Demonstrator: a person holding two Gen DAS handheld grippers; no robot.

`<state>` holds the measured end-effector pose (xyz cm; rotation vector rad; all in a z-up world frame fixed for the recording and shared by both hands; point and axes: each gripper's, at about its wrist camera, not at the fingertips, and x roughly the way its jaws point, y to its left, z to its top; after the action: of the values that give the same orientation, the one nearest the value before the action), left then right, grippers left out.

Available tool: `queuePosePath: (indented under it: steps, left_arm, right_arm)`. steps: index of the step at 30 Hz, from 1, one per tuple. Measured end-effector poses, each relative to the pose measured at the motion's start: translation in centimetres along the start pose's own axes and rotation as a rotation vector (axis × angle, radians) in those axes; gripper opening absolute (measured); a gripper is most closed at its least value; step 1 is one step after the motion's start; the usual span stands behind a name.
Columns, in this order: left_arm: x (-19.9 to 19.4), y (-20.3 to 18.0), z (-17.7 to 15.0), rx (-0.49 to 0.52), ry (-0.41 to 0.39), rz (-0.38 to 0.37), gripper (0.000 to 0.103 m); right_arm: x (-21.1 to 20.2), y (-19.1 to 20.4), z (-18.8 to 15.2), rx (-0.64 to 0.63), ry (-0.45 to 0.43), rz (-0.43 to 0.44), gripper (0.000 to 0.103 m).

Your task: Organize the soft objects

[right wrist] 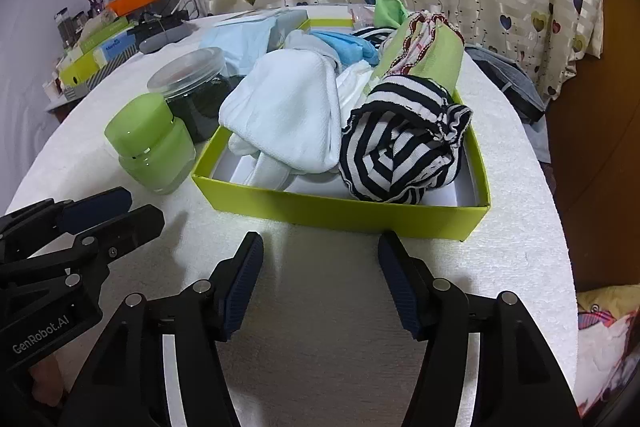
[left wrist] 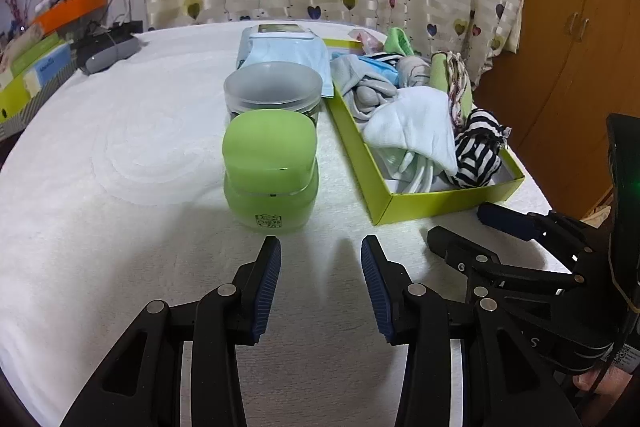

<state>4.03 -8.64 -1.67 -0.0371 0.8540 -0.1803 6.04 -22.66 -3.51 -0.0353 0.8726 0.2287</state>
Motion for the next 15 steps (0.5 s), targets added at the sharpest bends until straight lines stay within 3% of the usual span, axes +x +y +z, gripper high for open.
queuePosePath:
  steps: [15]
  left_arm:
    - [0.26, 0.13, -0.09, 0.009, 0.011, 0.024, 0.041]
  right_arm:
    - [0.29, 0.66, 0.13, -0.029, 0.01, -0.033, 0.066]
